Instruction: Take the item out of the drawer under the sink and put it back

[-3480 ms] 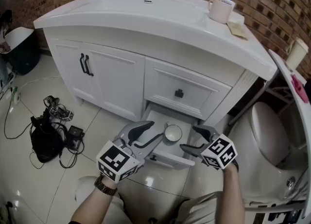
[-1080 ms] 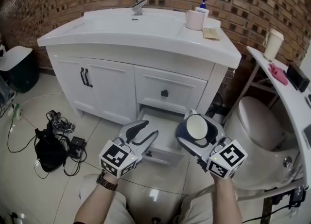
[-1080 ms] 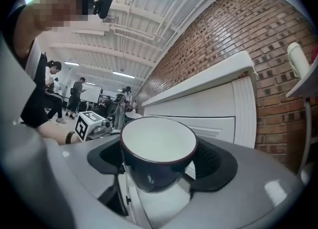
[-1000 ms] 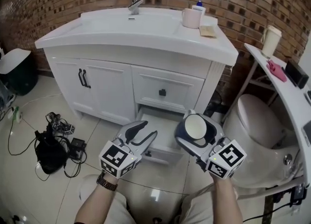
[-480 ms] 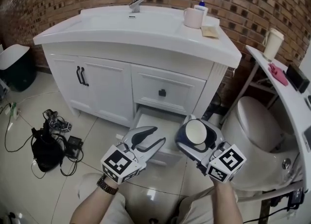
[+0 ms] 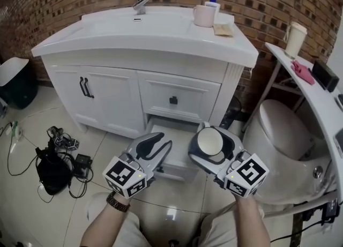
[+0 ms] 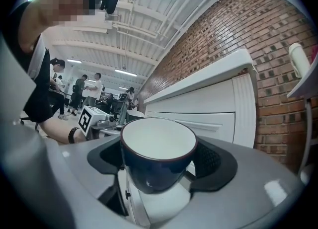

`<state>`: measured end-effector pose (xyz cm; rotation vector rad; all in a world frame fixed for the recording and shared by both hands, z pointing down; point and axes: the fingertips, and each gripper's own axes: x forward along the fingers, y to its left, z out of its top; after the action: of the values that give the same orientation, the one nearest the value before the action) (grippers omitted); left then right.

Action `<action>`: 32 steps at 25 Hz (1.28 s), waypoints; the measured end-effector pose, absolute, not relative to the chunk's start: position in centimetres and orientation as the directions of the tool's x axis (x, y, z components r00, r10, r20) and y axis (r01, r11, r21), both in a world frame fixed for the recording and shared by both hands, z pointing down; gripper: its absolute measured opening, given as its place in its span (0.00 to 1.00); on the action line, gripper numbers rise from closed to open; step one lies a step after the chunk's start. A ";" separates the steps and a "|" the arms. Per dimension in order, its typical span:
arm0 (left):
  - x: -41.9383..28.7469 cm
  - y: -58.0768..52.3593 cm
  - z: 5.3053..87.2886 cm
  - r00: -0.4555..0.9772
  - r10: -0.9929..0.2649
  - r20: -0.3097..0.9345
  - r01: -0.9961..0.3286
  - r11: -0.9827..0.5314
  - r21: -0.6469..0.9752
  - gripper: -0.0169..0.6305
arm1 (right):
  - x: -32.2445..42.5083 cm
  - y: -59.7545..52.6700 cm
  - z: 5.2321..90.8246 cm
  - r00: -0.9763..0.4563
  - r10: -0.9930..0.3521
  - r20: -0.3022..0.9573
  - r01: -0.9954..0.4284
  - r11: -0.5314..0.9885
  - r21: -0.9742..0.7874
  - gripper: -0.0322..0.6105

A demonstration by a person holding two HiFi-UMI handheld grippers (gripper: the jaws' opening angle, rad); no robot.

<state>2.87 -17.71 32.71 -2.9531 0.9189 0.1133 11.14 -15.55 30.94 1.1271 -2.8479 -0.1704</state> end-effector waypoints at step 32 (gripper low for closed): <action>0.7 -18.5 32.9 0.798 -0.600 -0.062 -0.602 -0.799 -0.012 0.28 | 9.1 -20.2 34.3 -0.728 -0.671 0.141 -0.667 0.741 0.081 0.68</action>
<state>0.75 -18.51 32.92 -2.9490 0.9861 0.0858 9.06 -20.23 34.32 1.0758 -2.7784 -0.0373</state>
